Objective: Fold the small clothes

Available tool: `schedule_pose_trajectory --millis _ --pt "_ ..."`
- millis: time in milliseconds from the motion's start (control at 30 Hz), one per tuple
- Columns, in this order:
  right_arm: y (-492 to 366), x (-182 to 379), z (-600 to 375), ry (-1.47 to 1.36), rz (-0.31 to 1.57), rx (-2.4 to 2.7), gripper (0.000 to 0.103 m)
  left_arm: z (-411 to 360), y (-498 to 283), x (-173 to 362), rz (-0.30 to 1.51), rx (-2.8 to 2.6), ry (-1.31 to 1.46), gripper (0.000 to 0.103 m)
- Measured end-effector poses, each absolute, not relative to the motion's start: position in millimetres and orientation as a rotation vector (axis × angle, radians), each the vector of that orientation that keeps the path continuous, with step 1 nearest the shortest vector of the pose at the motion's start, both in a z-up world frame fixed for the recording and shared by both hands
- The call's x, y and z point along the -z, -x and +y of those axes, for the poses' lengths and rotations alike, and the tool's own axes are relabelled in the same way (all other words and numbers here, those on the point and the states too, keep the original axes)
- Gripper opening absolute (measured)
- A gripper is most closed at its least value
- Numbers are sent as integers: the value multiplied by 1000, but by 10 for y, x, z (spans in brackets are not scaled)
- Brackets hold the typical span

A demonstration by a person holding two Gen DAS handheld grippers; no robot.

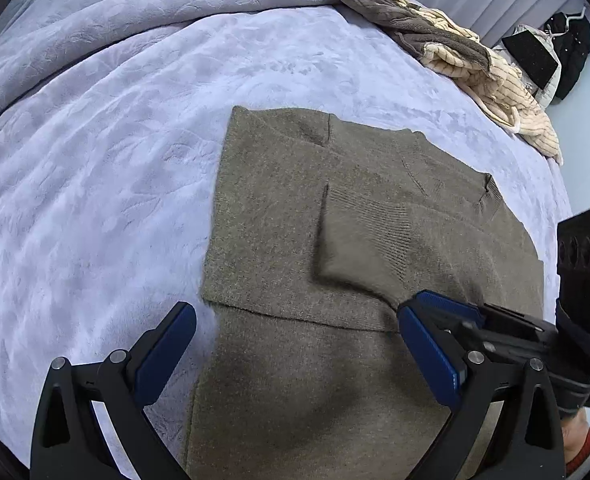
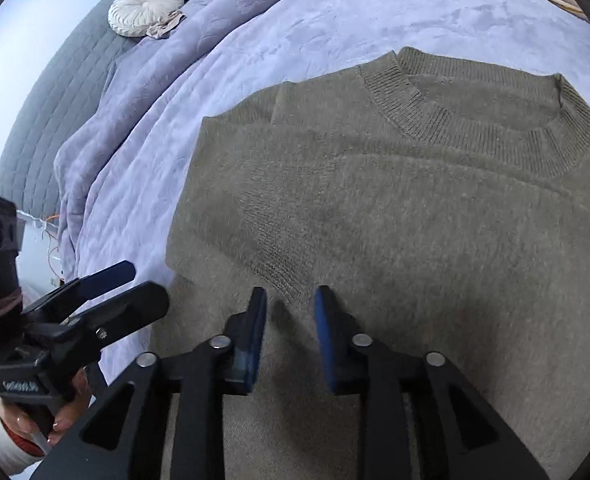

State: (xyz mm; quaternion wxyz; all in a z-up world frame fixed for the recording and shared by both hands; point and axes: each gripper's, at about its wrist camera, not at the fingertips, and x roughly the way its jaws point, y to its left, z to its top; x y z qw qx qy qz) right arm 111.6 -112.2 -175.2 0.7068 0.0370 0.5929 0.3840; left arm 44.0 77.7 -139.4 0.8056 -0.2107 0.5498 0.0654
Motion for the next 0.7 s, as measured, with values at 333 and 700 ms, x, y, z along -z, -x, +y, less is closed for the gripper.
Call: schedule_pose_trajectory --millis 333,700 --pt "-857 1790 -2967 -585 1313 -498 56 545 -772 1475 1205 -69 448 102" --pt "-812 2306 -4027 -1104 1205 -260 21 422 -1184 1717 1322 6 429 7"
